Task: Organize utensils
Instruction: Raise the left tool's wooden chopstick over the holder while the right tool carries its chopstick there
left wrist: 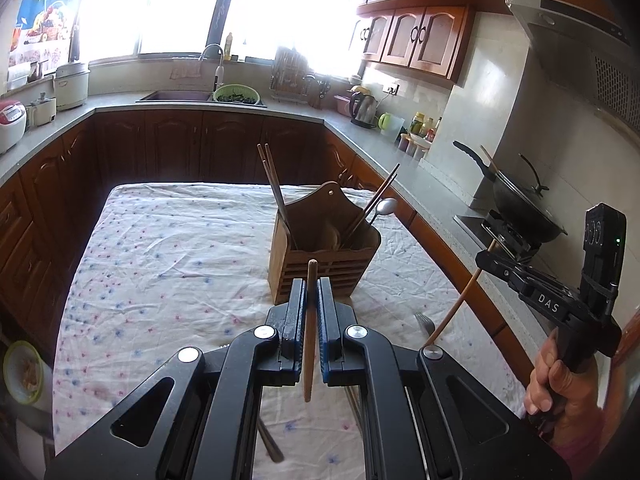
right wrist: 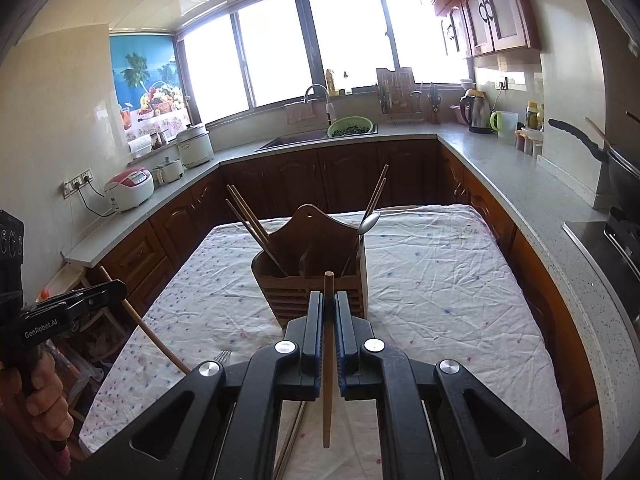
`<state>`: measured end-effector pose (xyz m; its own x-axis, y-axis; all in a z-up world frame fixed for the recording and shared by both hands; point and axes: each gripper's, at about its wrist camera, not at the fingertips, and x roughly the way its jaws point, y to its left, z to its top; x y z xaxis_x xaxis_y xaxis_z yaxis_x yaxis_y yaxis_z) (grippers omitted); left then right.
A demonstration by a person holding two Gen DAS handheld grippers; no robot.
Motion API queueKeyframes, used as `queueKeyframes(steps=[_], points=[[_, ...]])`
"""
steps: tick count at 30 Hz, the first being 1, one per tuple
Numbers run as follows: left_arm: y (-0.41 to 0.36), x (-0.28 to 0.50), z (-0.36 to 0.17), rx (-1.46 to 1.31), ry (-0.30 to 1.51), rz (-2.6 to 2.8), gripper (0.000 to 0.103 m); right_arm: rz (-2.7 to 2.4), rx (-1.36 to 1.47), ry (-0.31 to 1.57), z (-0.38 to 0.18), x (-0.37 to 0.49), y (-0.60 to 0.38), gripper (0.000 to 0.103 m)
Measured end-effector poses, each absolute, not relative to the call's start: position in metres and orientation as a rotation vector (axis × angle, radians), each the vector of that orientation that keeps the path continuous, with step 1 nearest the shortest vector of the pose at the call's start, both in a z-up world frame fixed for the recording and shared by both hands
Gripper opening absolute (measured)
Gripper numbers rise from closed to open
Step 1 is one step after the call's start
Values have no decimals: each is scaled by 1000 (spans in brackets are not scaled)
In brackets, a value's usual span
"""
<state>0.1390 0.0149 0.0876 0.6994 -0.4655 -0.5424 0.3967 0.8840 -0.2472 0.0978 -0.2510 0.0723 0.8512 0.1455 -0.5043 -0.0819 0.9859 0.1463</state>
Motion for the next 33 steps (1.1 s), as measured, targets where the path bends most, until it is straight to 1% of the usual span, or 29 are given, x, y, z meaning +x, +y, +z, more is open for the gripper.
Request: queueKeyframes(steps=[11,19,33], points=[[14,149,99,-136,600,-492,5,113,141,507,83,105,-259,5],[14,159,121,-151,542,-499,5,116,162,471,92,113,-267,5],[13,191,165,-200,447,-491,5,110,165,350,137,135,-271,5]])
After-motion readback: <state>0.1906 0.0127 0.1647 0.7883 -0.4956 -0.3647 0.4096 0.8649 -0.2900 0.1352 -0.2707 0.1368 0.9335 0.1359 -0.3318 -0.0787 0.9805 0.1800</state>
